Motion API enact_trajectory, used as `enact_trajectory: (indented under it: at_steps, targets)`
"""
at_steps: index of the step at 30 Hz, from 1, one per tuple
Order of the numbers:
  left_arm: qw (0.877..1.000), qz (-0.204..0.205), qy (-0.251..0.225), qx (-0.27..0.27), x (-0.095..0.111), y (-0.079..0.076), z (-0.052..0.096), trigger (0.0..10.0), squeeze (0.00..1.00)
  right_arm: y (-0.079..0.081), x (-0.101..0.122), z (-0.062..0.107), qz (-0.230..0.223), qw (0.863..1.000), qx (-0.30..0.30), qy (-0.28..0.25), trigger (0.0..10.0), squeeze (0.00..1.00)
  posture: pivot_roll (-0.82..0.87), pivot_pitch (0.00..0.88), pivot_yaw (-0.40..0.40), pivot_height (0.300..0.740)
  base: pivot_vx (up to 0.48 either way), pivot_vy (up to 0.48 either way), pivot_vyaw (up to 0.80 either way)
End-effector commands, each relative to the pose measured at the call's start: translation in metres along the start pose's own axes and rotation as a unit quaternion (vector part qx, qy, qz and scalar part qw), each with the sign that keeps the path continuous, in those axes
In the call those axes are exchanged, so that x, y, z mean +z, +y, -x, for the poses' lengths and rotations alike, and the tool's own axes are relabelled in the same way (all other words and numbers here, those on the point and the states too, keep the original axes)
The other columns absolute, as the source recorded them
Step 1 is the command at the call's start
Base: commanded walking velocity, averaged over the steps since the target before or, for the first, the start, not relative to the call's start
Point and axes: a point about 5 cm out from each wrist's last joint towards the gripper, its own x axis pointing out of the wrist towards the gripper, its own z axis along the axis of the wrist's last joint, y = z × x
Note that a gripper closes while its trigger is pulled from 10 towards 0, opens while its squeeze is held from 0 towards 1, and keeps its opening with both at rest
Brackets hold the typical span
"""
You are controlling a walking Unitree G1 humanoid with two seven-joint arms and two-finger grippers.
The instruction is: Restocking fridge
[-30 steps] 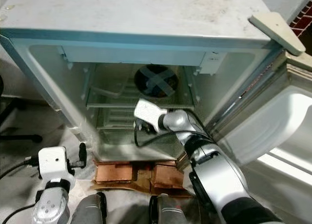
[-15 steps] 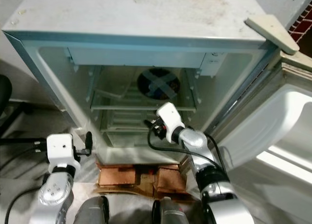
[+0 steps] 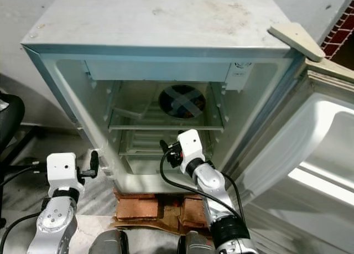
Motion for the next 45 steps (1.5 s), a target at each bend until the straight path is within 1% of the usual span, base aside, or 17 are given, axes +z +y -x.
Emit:
enact_trajectory:
  at_steps: [1,7,12,25,41,42,43,44,45]
  targets:
    - [1.000,-0.001,0.004,0.006,-0.003,0.002,0.002,10.0,0.00,-0.005,0.002,0.003,-0.004,1.000,-0.013,-0.001,10.0,0.00,0.07,0.072,-0.017,0.740,0.000,0.000,0.00]
    - [1.000,-0.001,0.002,0.006,-0.002,0.003,0.000,10.0,0.00,-0.011,0.009,0.002,-0.009,1.000,-0.027,-0.012,10.0,0.00,0.06,0.077,-0.003,0.740,0.000,0.000,0.00]
    - [1.000,-0.003,-0.001,0.001,-0.001,0.000,-0.003,10.0,0.00,-0.016,0.011,0.003,-0.025,0.999,-0.042,-0.014,10.0,0.00,0.06,0.074,0.001,0.740,-0.192,0.000,0.00]
    - [1.000,-0.005,-0.004,-0.001,0.000,0.000,-0.005,10.0,0.00,-0.012,0.008,0.004,-0.040,0.998,-0.038,-0.010,10.0,0.00,0.05,0.071,0.000,0.740,-0.273,0.000,0.00]
    - [1.000,-0.007,-0.004,-0.001,-0.003,0.000,-0.005,10.0,0.00,-0.016,0.002,0.006,-0.031,0.998,-0.050,0.005,10.0,0.00,0.05,0.071,0.001,0.740,-0.329,0.000,0.00]
    - [1.000,-0.009,-0.005,-0.001,-0.002,0.001,-0.006,10.0,0.00,-0.017,0.003,0.006,-0.036,0.998,-0.053,0.003,10.0,0.00,0.05,0.069,0.002,0.740,-0.405,0.000,0.00]
    - [1.000,-0.009,-0.005,-0.001,-0.003,0.001,-0.006,10.0,0.00,-0.018,0.003,0.006,-0.042,0.998,-0.056,-0.001,10.0,0.75,0.05,0.066,0.003,0.740,-0.401,0.000,0.00]
    - [1.000,-0.009,-0.005,-0.001,-0.003,0.002,-0.006,10.0,0.00,-0.018,0.004,0.006,-0.045,0.997,-0.058,-0.003,10.0,0.75,0.05,0.066,0.003,0.740,-0.401,0.000,0.00]
    - [1.000,-0.009,-0.005,-0.001,-0.003,0.002,-0.006,10.0,0.00,-0.019,0.004,0.006,-0.047,0.997,-0.060,-0.005,10.0,1.00,0.05,0.063,0.004,0.740,-0.401,0.000,0.00]
